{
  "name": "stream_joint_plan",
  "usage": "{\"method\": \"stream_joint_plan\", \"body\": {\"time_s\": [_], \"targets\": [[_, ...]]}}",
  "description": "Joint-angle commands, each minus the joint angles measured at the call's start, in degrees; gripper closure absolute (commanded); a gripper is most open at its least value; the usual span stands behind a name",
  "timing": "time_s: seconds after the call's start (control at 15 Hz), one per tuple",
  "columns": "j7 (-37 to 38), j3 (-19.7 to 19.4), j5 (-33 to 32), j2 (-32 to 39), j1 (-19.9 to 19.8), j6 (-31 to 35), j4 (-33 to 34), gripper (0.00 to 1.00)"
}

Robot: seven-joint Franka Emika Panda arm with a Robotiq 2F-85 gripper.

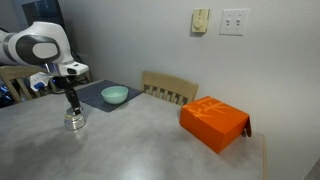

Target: Put the silver lid on top of the silver tin

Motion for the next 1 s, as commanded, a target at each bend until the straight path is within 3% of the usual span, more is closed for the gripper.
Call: {"method": "stream_joint_plan", "body": {"time_s": [0.0, 0.93], "targets": [[-2.43, 1.16, 1.73, 0.88, -0.97, -1.64, 1.36, 0.56], [-1.27, 1.54, 5.69, 0.25, -0.89, -2.03, 0.73, 0.56]]}}
